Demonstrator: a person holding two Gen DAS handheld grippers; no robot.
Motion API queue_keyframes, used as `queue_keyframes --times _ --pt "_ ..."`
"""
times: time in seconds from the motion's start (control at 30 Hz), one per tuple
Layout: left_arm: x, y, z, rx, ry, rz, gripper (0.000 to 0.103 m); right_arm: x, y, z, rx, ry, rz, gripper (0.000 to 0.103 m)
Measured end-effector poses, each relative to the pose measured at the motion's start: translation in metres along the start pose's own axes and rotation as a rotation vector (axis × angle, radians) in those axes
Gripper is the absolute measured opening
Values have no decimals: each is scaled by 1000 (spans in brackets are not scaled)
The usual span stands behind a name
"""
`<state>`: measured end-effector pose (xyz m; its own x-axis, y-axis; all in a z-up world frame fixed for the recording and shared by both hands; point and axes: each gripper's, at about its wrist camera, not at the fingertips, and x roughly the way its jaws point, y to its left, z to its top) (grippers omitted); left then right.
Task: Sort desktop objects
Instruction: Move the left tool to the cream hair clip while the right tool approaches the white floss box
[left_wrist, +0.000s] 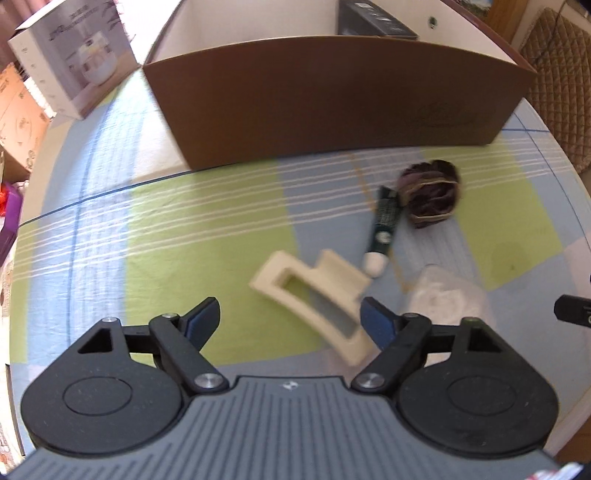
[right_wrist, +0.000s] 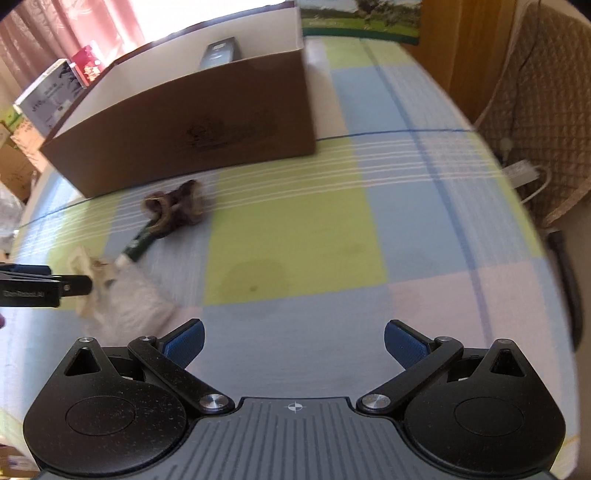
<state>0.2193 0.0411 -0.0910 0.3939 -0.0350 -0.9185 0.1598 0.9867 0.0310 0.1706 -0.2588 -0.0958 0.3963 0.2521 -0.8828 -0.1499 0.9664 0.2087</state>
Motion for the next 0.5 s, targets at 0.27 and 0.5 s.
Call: queue_keyframes --times 0.27,0.5 --pt "6 41 -11 -42 35 57 78 14 53 8 -45 5 101 101" --pt "-2 54 -17 -46 26 36 78 40 94 9 -98 31 88 101"
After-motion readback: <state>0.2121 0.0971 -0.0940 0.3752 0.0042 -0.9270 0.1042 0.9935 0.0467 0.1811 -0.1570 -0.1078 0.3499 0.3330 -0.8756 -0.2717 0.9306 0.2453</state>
